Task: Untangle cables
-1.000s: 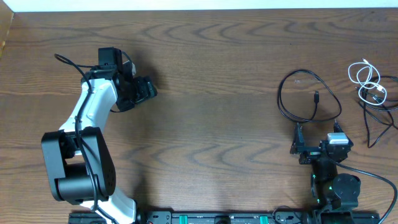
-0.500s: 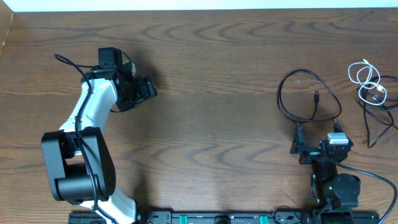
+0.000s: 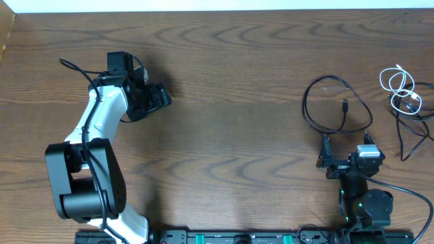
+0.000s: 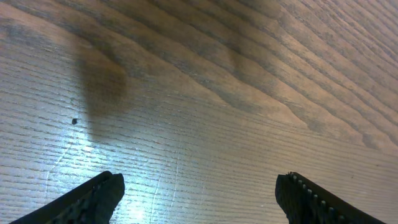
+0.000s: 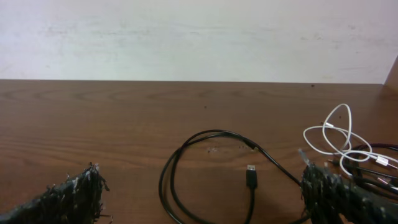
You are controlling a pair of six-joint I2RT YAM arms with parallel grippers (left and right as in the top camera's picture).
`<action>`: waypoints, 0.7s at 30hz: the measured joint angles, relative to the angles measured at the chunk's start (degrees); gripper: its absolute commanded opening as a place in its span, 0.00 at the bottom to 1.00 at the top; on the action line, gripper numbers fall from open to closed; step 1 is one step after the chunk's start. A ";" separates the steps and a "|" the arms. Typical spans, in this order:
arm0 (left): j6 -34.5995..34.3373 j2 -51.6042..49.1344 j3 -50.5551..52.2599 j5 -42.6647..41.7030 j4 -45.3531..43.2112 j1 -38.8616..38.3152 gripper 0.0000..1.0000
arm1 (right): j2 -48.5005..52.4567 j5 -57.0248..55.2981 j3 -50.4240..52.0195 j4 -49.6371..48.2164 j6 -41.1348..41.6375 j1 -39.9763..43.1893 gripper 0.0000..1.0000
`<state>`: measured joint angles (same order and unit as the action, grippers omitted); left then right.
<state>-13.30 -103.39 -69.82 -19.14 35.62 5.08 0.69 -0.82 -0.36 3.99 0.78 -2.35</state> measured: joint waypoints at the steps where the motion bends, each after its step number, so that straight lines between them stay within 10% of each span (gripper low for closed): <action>1: -0.02 0.00 0.00 0.00 0.00 0.00 0.84 | 0.00 0.00 0.00 0.00 0.00 0.00 0.99; 21: 0.00 17.03 0.07 0.00 0.04 0.00 0.84 | 0.00 0.00 0.00 0.00 0.00 0.00 0.99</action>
<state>-13.30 -86.37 -69.76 -19.14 35.66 5.08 0.69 -0.82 -0.36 3.99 0.78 -2.35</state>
